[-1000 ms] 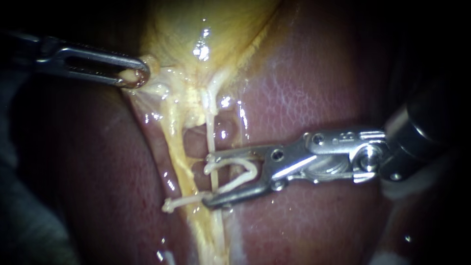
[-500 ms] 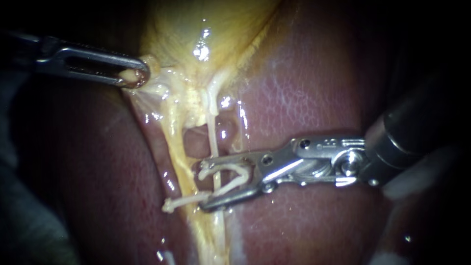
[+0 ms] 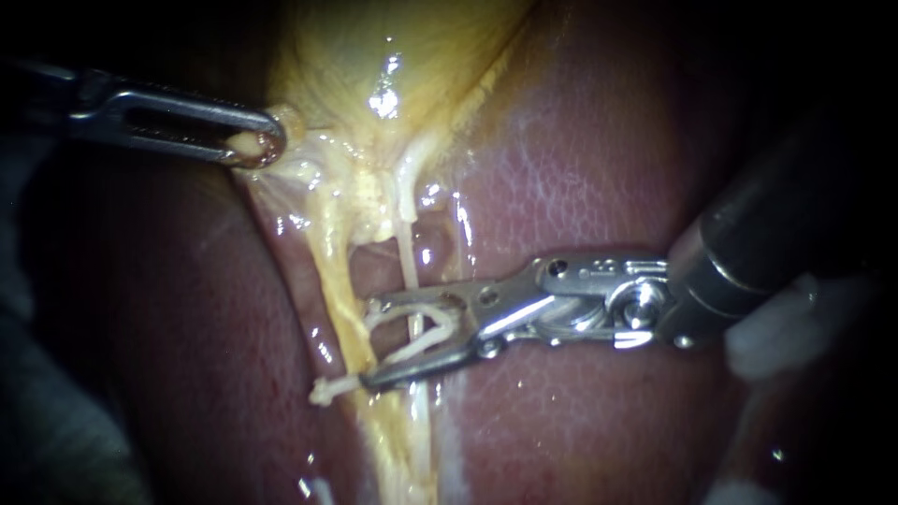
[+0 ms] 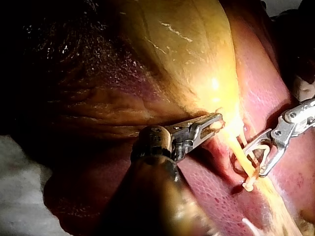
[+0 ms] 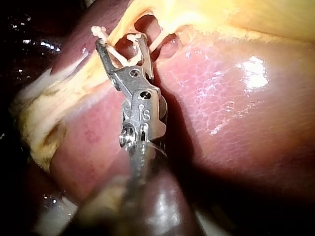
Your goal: Clipping second clip left tube
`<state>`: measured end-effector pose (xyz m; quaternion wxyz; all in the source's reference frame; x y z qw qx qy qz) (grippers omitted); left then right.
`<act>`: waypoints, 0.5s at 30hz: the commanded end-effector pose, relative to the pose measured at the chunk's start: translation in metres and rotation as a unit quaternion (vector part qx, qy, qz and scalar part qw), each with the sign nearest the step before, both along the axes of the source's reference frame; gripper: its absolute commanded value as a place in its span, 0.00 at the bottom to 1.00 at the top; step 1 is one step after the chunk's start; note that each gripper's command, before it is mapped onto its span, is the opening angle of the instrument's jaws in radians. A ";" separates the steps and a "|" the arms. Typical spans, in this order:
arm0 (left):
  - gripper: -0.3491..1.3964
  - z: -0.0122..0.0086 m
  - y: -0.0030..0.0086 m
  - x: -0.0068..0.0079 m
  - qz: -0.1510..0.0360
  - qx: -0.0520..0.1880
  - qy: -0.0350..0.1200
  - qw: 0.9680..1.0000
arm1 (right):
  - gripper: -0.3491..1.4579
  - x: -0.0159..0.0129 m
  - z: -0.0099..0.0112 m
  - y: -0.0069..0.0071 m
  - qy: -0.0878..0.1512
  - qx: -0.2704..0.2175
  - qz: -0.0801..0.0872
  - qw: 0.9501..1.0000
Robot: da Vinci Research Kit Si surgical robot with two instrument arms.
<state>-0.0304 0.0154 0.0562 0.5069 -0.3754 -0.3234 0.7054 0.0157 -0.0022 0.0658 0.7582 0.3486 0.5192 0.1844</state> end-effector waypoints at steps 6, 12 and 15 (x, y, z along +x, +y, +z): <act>0.00 0.0000 0.0000 0.0000 0.000 0.000 0.000 1.000 | 0.47 0.0005 0.0000 0.0000 0.005 0.004 0.005 1.000; 0.00 0.0000 0.0000 0.0000 0.000 0.000 0.000 1.000 | 0.47 0.0014 -0.0003 -0.0001 0.009 0.011 0.010 1.000; 0.00 0.0000 0.0000 -0.0001 0.000 0.000 0.000 1.000 | 0.47 0.0020 -0.0005 -0.0003 0.013 0.012 0.009 1.000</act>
